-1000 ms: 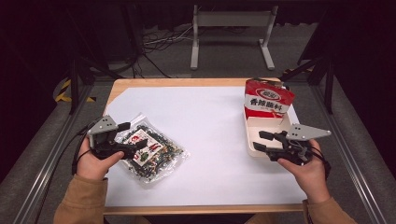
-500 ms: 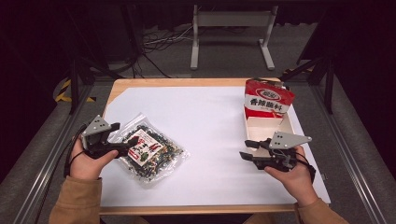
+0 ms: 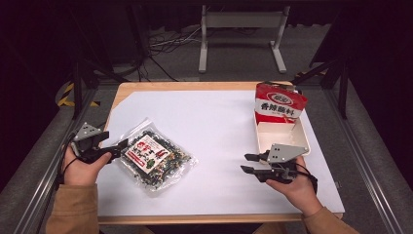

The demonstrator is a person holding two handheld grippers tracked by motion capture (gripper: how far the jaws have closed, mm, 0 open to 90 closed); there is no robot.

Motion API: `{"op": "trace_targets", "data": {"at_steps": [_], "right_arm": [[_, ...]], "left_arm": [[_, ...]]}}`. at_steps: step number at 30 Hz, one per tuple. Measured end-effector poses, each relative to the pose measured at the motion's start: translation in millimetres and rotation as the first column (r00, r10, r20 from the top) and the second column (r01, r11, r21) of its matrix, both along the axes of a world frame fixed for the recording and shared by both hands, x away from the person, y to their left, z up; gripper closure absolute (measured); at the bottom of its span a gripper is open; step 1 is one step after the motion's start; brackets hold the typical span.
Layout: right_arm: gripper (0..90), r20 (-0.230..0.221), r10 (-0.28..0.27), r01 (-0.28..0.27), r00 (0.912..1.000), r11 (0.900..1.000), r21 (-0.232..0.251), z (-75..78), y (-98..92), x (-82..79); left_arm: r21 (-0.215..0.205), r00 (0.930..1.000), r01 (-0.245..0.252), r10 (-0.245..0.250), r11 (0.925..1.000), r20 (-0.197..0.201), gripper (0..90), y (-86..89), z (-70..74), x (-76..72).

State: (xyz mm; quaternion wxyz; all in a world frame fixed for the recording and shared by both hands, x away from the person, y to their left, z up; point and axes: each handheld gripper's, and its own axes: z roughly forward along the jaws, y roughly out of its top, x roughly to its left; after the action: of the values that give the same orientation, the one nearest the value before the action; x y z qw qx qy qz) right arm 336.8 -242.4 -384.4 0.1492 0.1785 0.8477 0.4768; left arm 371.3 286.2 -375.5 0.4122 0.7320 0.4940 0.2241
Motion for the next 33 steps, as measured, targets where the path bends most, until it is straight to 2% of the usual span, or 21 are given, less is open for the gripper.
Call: {"op": "trace_targets", "data": {"at_steps": [2, 3, 6, 11, 15, 20, 27, 29, 31, 32, 33], "right_arm": [[60.4, 0.004, 0.005, -0.005, 1.0000, 1.000, -0.002, -0.5, 0.7, 0.4], [61.5, 0.007, 0.008, -0.008, 0.9999, 1.000, -0.005, -1.0, 1.8, 1.1], [64.6, -0.007, 0.031, -0.031, 0.9995, 1.000, 0.000, -2.2, 6.8, 4.2], [65.7, -0.019, 0.071, -0.071, 0.9973, 0.997, 0.003, -4.6, 14.1, 5.0], [70.9, 0.012, 0.083, -0.083, 0.9965, 0.997, -0.001, -4.3, 16.5, 2.9], [71.4, 0.023, 0.083, -0.083, 0.9963, 0.997, -0.002, -2.3, 13.5, 1.5], [70.3, 0.036, 0.088, -0.088, 0.9954, 0.996, -0.001, -1.4, 11.9, -0.7], [70.0, 0.039, 0.085, -0.085, 0.9956, 0.996, 0.001, -1.1, 10.8, -1.1], [70.0, 0.043, 0.089, -0.088, 0.9951, 0.996, -0.008, -1.9, 11.0, -0.9], [70.0, 0.044, 0.089, -0.088, 0.9950, 0.996, -0.013, -2.3, 11.3, -1.0], [70.0, 0.044, 0.089, -0.088, 0.9950, 0.996, -0.013, -2.3, 11.3, -1.0]], "left_arm": [[0.001, 0.9999, -0.010, 0.010, 0.9999, 0.000, 25.1, 2.7, -1.4, 0.0], [-0.009, 0.9995, -0.031, 0.031, 0.9995, 0.002, 27.3, 8.4, -4.9, -0.3], [-0.008, 0.9987, -0.051, 0.051, 0.9986, -0.005, 34.7, 16.4, -10.6, -0.1], [-0.030, 0.9965, -0.084, 0.084, 0.9960, -0.002, 36.9, 27.6, -22.2, 5.1], [-0.037, 0.9945, -0.105, 0.105, 0.9938, -0.010, 37.7, 38.7, -34.4, 12.6], [-0.070, 0.9916, -0.125, 0.123, 0.9896, -0.040, 41.2, 46.1, -44.9, 18.4], [-0.070, 0.9882, -0.137, 0.132, 0.9881, -0.078, 44.7, 51.3, -58.4, 28.1], [-0.074, 0.9852, -0.142, 0.133, 0.9872, -0.108, 45.7, 53.9, -64.0, 31.7], [-0.076, 0.9836, -0.145, 0.135, 0.9866, -0.120, 46.8, 56.4, -66.8, 33.1], [-0.103, 0.9815, -0.148, 0.133, 0.9836, -0.138, 47.4, 59.6, -69.7, 34.0], [-0.103, 0.9815, -0.148, 0.133, 0.9836, -0.138, 49.5, 59.6, -69.7, 34.0]]}}
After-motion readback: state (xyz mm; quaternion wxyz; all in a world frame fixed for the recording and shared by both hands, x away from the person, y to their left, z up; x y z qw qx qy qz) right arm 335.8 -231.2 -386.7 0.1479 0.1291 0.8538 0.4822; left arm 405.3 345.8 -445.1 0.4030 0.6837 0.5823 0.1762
